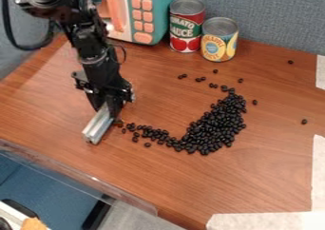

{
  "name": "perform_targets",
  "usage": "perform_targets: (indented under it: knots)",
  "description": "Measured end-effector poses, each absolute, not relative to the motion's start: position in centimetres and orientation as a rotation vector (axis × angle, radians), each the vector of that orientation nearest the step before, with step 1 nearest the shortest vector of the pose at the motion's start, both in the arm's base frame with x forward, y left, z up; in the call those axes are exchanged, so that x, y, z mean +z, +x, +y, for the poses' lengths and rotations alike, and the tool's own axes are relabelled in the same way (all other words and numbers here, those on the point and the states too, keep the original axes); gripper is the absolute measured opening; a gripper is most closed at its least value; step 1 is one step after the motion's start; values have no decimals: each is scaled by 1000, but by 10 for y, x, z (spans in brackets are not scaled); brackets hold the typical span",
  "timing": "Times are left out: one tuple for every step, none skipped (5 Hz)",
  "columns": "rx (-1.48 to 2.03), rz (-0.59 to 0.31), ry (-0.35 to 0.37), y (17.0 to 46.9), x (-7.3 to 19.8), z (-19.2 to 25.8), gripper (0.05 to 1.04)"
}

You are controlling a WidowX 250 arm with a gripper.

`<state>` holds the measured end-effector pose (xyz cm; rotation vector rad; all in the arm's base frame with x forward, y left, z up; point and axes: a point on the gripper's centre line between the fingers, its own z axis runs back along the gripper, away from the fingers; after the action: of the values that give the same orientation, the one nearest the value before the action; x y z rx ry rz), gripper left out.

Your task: Sweep into pile

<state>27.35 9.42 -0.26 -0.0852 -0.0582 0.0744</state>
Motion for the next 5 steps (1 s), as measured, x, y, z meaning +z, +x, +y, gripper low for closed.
perform_targets:
  knots:
    - [65, -48, -95, 263, -1, 75, 366]
    - [110, -64, -84, 261, -1, 50, 366]
    - [164, -86, -61, 266, -1, 24, 366]
    - [236, -92, -52, 277, -1, -1, 366]
    - [357, -94, -64, 286, -1, -18, 366]
